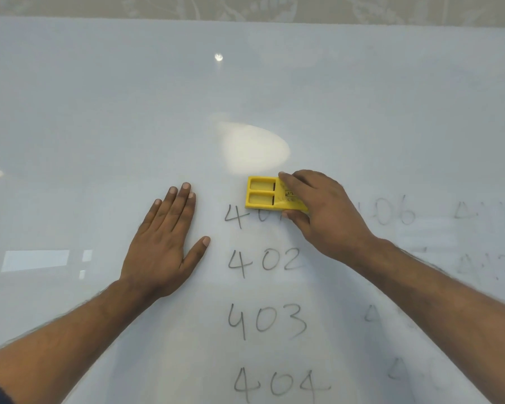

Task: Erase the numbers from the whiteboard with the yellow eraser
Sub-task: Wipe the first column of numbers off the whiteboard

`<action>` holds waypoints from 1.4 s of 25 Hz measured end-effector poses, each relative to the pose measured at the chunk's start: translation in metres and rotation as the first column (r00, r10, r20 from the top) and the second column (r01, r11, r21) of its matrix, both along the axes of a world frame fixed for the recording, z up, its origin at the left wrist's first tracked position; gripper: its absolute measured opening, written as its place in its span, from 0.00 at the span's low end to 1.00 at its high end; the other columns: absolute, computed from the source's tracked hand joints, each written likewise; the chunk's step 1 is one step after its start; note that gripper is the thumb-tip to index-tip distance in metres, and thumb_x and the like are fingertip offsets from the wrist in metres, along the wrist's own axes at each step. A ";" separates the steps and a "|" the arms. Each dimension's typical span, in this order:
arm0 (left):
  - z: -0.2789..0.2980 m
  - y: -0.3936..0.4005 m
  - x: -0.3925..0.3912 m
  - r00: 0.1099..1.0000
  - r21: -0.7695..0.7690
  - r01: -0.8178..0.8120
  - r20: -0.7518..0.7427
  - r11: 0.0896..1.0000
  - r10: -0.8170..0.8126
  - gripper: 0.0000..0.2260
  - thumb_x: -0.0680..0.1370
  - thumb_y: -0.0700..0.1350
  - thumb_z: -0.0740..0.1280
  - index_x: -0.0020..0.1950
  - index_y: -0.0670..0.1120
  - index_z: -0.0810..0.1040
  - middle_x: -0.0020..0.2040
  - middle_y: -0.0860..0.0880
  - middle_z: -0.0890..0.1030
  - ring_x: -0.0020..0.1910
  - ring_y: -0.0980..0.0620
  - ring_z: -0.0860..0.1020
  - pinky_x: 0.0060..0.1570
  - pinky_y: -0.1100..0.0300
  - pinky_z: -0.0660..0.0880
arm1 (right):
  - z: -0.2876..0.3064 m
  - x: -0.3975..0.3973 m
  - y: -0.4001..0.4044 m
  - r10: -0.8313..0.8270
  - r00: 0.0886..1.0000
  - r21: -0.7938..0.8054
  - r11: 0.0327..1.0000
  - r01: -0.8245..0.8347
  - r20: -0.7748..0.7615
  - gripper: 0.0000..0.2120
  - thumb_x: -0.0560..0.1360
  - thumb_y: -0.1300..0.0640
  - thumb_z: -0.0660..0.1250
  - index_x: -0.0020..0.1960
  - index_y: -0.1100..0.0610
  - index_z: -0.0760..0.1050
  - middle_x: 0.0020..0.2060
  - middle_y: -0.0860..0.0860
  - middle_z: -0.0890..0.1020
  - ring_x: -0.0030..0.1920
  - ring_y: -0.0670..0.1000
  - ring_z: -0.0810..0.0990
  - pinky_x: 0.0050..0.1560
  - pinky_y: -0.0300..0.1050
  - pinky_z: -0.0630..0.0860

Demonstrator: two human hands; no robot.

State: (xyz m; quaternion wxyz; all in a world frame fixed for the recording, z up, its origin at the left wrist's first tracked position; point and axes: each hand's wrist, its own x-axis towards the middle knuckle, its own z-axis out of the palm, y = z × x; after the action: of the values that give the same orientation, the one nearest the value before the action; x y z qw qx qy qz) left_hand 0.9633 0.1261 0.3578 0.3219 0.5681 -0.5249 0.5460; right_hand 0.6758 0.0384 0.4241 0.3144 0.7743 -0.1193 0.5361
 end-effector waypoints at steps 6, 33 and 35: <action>-0.001 -0.002 0.002 1.000 -0.020 0.008 0.019 1.000 -0.007 0.33 0.83 0.61 0.48 0.83 0.46 0.47 0.84 0.49 0.48 0.83 0.51 0.47 0.80 0.54 0.45 | -0.040 -0.013 -0.007 -0.018 0.993 -0.023 1.000 0.016 -0.115 0.26 0.73 0.58 0.71 0.70 0.60 0.69 0.58 0.55 0.77 0.57 0.57 0.75 0.59 0.50 0.71; -0.006 -0.002 0.003 1.000 -0.029 -0.027 0.011 0.999 0.028 0.32 0.83 0.60 0.48 0.83 0.45 0.48 0.84 0.50 0.48 0.83 0.52 0.47 0.80 0.52 0.47 | -0.005 -0.001 -0.003 -0.061 0.997 -0.067 0.996 0.059 -0.037 0.28 0.74 0.55 0.71 0.71 0.60 0.68 0.58 0.57 0.78 0.55 0.60 0.75 0.56 0.53 0.72; -0.006 -0.003 0.003 0.999 -0.031 -0.029 0.012 0.999 0.030 0.32 0.83 0.60 0.48 0.83 0.45 0.48 0.84 0.50 0.48 0.83 0.52 0.47 0.80 0.52 0.47 | -0.002 0.007 0.000 -0.020 1.000 -0.051 0.998 0.021 0.004 0.28 0.73 0.57 0.72 0.70 0.61 0.69 0.57 0.57 0.78 0.55 0.60 0.75 0.56 0.53 0.72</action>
State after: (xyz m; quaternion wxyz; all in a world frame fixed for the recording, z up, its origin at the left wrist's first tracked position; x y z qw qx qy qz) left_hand 0.9664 0.1235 0.3515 0.3193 0.5674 -0.5100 0.5621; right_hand 0.6832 0.0385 0.4219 0.3394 0.7638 -0.1141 0.5371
